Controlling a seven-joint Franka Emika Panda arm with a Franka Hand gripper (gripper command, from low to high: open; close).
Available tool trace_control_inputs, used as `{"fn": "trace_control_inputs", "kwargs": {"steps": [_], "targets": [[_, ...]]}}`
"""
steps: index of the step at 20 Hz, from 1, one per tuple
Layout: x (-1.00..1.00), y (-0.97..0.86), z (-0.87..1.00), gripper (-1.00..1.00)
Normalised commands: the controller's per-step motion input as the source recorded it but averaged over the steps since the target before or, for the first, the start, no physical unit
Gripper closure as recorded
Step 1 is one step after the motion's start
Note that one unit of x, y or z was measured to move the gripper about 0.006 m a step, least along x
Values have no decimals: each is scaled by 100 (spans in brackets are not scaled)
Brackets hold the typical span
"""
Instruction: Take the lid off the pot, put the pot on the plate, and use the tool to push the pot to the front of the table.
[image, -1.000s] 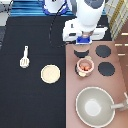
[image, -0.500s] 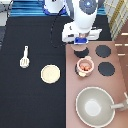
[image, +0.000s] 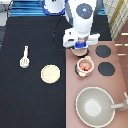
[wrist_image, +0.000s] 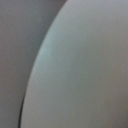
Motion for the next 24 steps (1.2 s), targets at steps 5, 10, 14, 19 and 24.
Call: {"fn": "trace_control_inputs", "kwargs": {"steps": [5,10,14,19,24], "targets": [[-44,44,23,-100],[-38,41,58,-100],[2,8,86,-100],[45,2,87,-100],[80,0,51,-100]]}}
